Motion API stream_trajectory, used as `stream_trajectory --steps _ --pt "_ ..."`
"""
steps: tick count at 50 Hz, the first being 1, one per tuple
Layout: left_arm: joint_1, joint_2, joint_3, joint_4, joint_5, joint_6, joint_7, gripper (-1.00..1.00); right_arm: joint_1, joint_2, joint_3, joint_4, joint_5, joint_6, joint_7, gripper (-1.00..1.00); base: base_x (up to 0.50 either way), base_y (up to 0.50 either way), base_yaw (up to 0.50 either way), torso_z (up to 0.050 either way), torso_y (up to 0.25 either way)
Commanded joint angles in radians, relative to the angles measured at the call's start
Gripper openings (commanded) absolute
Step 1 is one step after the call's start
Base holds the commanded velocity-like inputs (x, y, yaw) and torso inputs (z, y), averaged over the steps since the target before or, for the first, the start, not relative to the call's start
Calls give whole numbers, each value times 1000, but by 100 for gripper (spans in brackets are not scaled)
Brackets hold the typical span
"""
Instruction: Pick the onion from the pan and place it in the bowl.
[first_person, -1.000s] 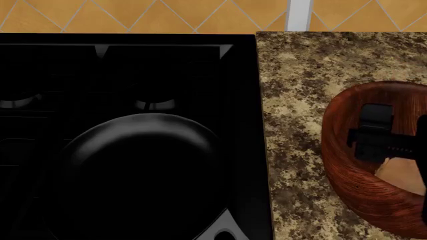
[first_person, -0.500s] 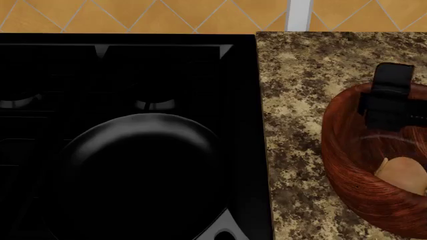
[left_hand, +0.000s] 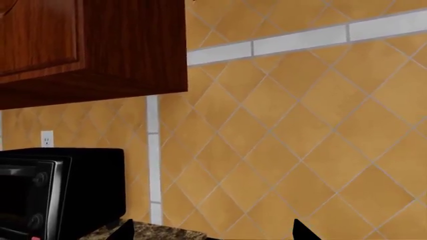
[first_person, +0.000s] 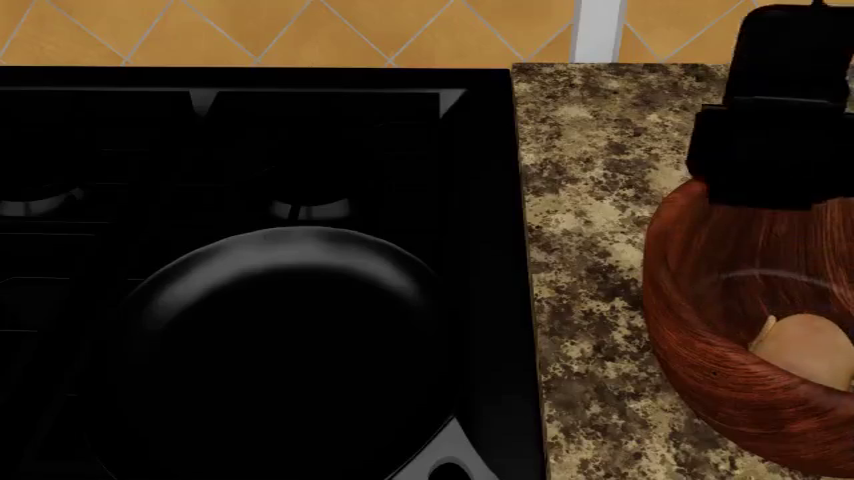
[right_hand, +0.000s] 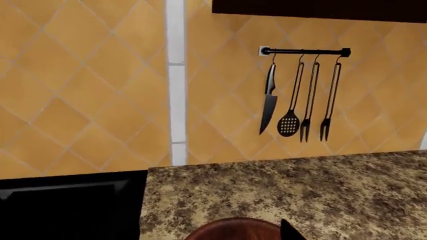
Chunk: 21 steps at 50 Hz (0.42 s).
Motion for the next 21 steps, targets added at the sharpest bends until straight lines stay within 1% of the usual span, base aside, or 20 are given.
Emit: stream_trajectory --steps 1,8,13,21 --pt "22 -7 -16 10 -10 9 -9 100 66 3 -32 -140 52 -106 27 100 0 0 0 0 0" --pt "37 -7 -19 10 -1 18 -4 100 47 -33 -31 -210 19 -147 -12 100 0 0 0 0 0" --pt "35 -5 -15 8 1 17 -4 100 53 -64 -27 -270 16 -187 -3 100 0 0 0 0 0" --pt "42 1 -10 2 13 24 2 100 61 -72 1 -393 -8 -247 17 100 0 0 0 0 0"
